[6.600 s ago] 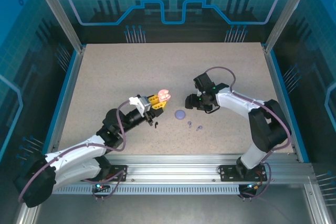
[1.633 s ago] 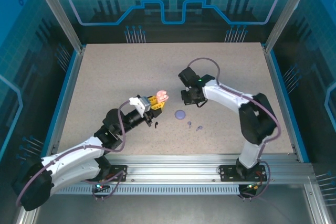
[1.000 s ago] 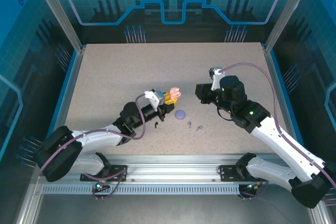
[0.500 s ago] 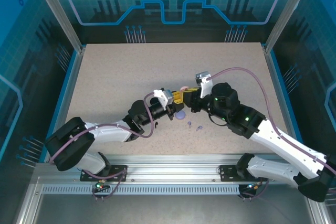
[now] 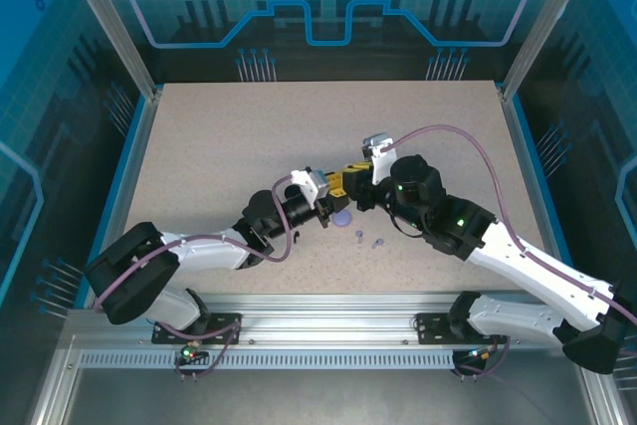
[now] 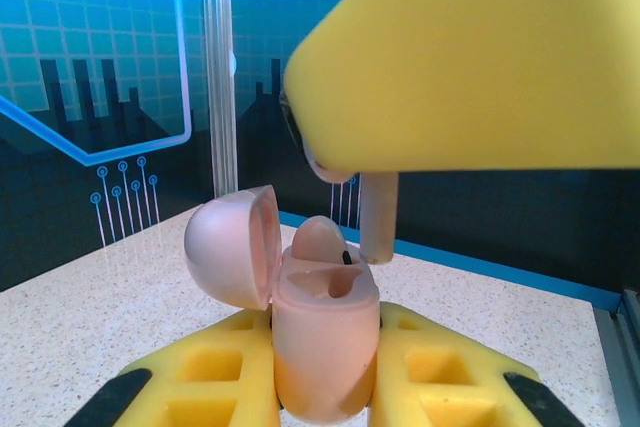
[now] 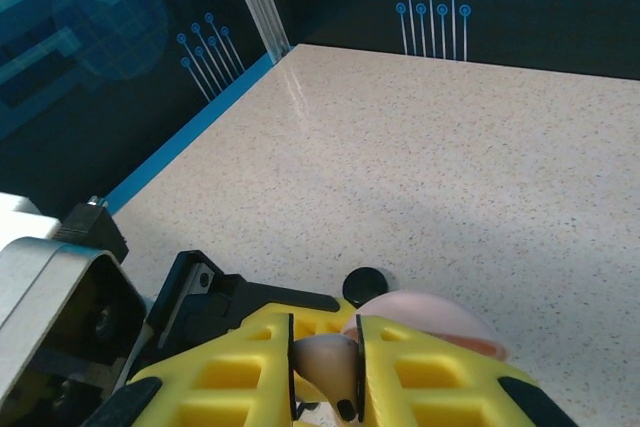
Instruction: Insert the wireless bluetooth earbuds into the charging case
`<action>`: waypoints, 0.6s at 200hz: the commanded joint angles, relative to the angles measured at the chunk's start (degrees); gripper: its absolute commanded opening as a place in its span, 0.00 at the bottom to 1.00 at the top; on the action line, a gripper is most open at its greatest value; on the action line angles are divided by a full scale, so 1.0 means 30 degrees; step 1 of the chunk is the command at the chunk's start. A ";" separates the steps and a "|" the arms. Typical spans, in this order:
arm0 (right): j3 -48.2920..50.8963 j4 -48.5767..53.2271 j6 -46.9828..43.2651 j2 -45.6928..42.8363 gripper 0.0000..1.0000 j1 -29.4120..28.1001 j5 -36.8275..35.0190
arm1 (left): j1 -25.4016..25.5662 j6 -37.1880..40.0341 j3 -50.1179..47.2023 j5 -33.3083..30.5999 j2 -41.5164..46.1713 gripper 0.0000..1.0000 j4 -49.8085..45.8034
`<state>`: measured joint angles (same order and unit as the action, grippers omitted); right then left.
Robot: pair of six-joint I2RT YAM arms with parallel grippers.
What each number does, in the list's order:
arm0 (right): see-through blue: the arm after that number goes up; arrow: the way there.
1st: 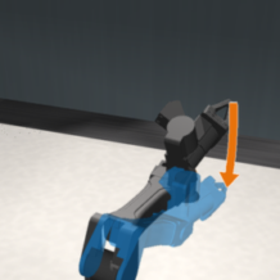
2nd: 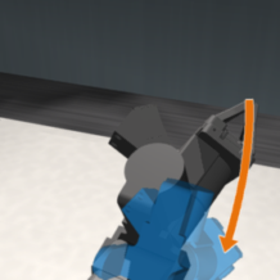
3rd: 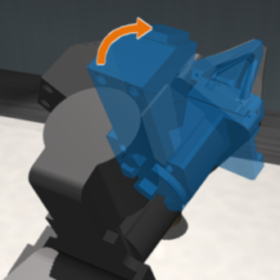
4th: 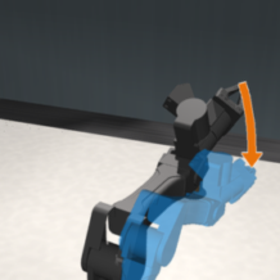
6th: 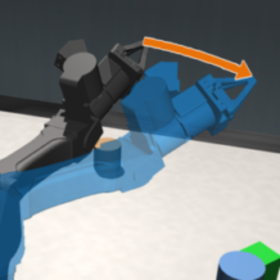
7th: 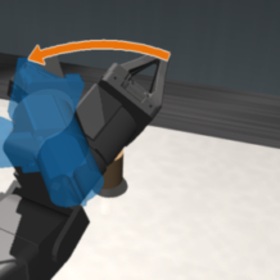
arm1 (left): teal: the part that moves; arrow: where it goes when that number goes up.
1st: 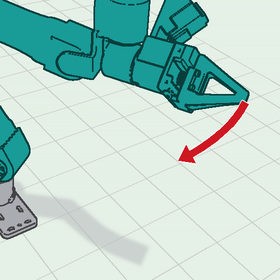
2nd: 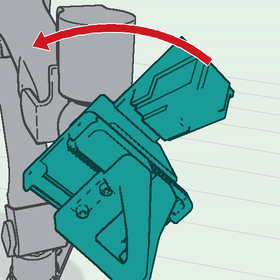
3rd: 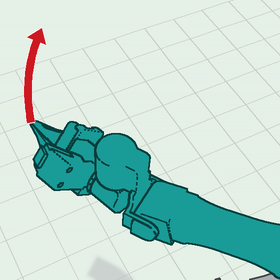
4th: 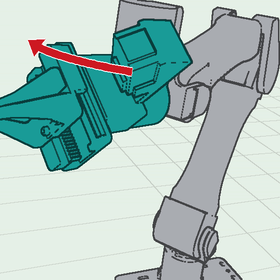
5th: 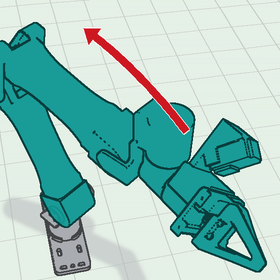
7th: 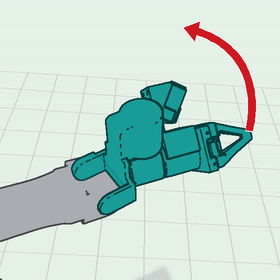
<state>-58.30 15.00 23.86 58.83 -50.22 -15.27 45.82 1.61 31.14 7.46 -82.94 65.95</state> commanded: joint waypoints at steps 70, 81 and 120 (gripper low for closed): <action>-0.0317 -0.0031 -0.0643 0.0019 0.20 -0.0169 -0.1123 | 0.0285 0.0021 0.0311 0.0677 0.0516 0.02 0.0944; -0.0287 -0.0022 -0.0606 0.0049 0.20 -0.0111 -0.1122 | 0.0333 0.0022 0.0286 0.0676 0.0569 0.02 0.0897; -0.0056 0.0092 -0.0431 0.0027 0.20 -0.0120 -0.0948 | 0.0316 0.0036 0.0286 0.0588 0.0699 0.02 0.0882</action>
<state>-58.30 15.42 22.83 58.85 -50.22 -17.61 46.35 1.58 31.14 8.43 -82.72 65.93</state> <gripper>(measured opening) 0.203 0.204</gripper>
